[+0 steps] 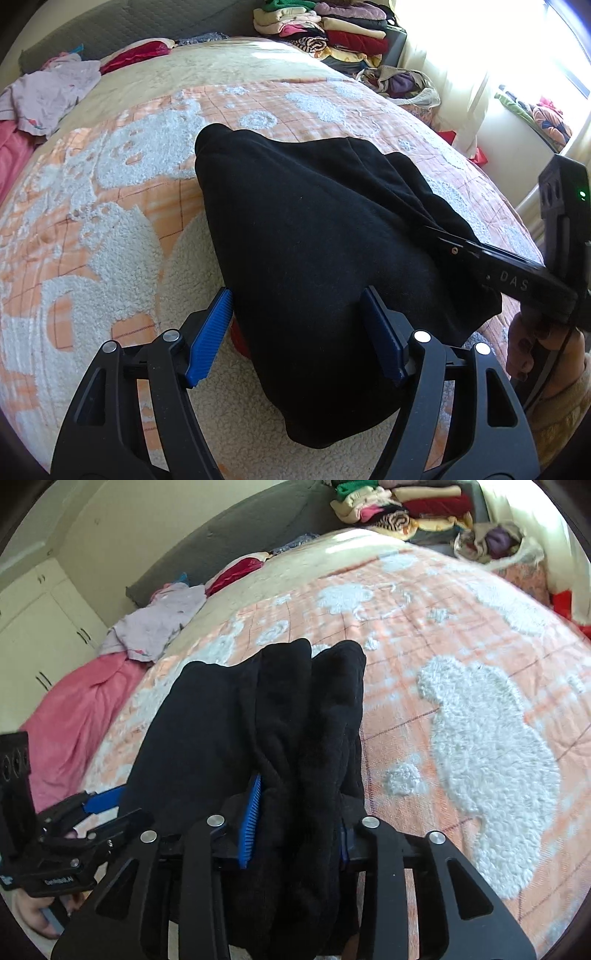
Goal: Fold small clothes
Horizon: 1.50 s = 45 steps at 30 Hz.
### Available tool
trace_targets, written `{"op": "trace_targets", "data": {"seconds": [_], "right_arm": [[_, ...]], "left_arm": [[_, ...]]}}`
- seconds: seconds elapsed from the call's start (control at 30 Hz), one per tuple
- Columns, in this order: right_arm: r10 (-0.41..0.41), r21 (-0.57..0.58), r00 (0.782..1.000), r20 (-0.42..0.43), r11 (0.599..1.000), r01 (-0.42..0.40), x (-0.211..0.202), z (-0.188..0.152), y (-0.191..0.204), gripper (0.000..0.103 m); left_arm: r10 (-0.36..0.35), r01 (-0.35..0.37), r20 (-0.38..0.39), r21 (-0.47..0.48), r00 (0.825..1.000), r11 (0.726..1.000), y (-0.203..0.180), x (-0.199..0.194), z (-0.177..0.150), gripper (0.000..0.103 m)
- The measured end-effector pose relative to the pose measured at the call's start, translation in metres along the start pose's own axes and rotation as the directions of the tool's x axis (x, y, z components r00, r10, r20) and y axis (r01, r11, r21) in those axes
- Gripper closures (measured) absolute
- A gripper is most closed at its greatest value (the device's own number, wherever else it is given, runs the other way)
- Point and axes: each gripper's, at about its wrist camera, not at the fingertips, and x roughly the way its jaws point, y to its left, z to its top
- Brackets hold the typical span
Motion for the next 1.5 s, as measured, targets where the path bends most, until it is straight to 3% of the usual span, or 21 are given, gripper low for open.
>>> {"op": "trace_targets", "data": {"seconds": [0.1, 0.3, 0.33, 0.4, 0.5, 0.57, 0.63, 0.73, 1.07, 1.1, 1.23, 1.3, 1.43, 1.5], "right_arm": [[0.042, 0.032, 0.999, -0.030, 0.999, -0.041, -0.003, -0.001, 0.003, 0.061], [0.139, 0.059, 0.989, -0.049, 0.989, -0.136, -0.020, -0.016, 0.003, 0.053], [0.135, 0.049, 0.990, -0.048, 0.990, -0.132, -0.021, -0.018, 0.004, 0.055], [0.096, 0.016, 0.995, -0.041, 0.995, -0.095, -0.023, -0.019, 0.009, 0.085], [0.087, -0.006, 0.996, -0.002, 0.996, -0.087, -0.037, -0.018, 0.010, 0.088], [0.023, -0.026, 1.000, -0.007, 0.999, -0.024, -0.035, -0.021, 0.008, 0.088], [-0.035, -0.031, 0.998, -0.046, 0.999, 0.033, -0.021, -0.029, 0.006, 0.084], [-0.071, -0.003, 0.997, -0.019, 0.997, 0.071, -0.026, -0.034, 0.003, 0.070], [-0.140, -0.040, 0.989, 0.047, 0.989, 0.142, -0.053, -0.043, 0.018, 0.048], [-0.146, -0.040, 0.987, 0.059, 0.988, 0.149, -0.057, -0.044, 0.017, 0.040], [-0.171, -0.046, 0.978, 0.118, 0.983, 0.177, -0.075, -0.046, 0.022, 0.029], [-0.185, -0.052, 0.969, 0.162, 0.979, 0.196, -0.087, -0.048, 0.026, 0.017], [-0.205, -0.061, 0.948, 0.242, 0.972, 0.226, -0.114, -0.055, 0.033, 0.007], [-0.194, -0.062, 0.942, 0.273, 0.974, 0.218, -0.127, -0.059, 0.037, 0.005]], "left_arm": [[0.005, -0.005, 0.002, 0.001, 1.000, 1.000, 0.001, -0.001, -0.001, 0.040], [-0.015, 0.015, 0.009, -0.016, 1.000, 1.000, 0.006, -0.007, -0.005, 0.040], [-0.017, 0.017, 0.011, -0.019, 1.000, 1.000, 0.006, -0.009, -0.006, 0.040], [-0.023, 0.023, 0.014, -0.018, 1.000, 1.000, 0.003, -0.011, -0.009, 0.040], [-0.030, 0.030, 0.016, -0.003, 0.999, 1.000, -0.005, -0.015, -0.013, 0.040], [-0.032, 0.031, 0.016, 0.017, 0.999, 0.999, -0.011, -0.016, -0.015, 0.037], [-0.024, 0.024, 0.005, 0.026, 1.000, 0.999, -0.014, -0.011, -0.017, 0.034], [-0.017, 0.017, 0.000, 0.033, 1.000, 0.999, -0.016, -0.008, -0.021, 0.031], [-0.025, 0.025, 0.010, 0.020, 1.000, 0.999, -0.013, -0.014, -0.023, 0.031], [-0.026, 0.026, 0.012, 0.020, 1.000, 0.999, -0.013, -0.015, -0.023, 0.031], [-0.026, 0.026, 0.028, 0.019, 0.999, 0.999, -0.014, -0.022, -0.024, 0.031], [-0.032, 0.031, 0.043, 0.017, 0.999, 0.999, -0.014, -0.029, -0.026, 0.031], [-0.042, 0.040, 0.082, 0.018, 0.996, 0.999, -0.015, -0.047, -0.030, 0.026], [-0.043, 0.040, 0.106, 0.022, 0.993, 0.999, -0.015, -0.058, -0.034, 0.015]]}}
